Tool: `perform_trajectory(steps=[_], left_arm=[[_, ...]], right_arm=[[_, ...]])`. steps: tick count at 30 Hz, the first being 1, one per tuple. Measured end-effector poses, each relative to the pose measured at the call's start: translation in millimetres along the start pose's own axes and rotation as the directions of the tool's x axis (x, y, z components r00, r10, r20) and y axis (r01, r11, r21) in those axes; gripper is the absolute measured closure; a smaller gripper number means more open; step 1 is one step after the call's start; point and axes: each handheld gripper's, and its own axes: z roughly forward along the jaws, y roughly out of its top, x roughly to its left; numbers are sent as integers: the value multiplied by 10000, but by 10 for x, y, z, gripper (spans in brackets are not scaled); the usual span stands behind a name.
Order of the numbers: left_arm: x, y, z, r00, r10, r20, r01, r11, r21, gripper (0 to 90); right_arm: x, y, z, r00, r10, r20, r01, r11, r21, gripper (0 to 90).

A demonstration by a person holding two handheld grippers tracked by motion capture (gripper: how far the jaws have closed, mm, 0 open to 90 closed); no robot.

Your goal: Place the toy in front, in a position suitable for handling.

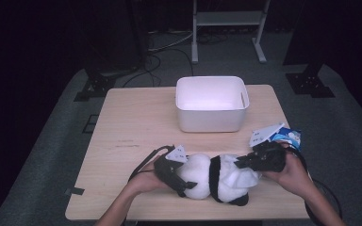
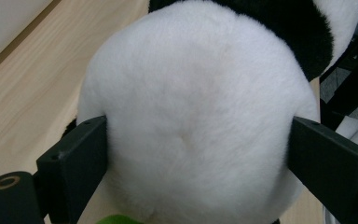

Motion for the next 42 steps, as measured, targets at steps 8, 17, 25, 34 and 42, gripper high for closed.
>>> perform_trajectory(steps=[8, 17, 25, 34, 42], left_arm=[[-9, 11, 0, 10000, 75, -10, -75, 10000, 9, 79], [-24, 18, -2, 9998, 199, -49, -198, 9998, 93, 78], [-33, 20, -6, 9995, 313, -90, -312, 9994, 152, 78], [-26, 13, -9, 9995, 302, -38, -302, 9995, 35, 77], [-10, 6, -15, 9993, 373, -44, -373, 9993, 18, 77]], right_arm=[[-181, -17, 6, 9988, 497, 3, -497, 9987, 123, 835], [-160, 124, 103, 9995, 266, -160, -258, 9986, 462, 834], [-138, 301, 282, 9988, 97, -476, -58, 9967, 810, 835], [-91, 522, 522, 9960, -287, -843, 390, 9916, 1230, 835], [25, 751, 761, 9911, -716, -1120, 900, 9816, 1684, 835]])
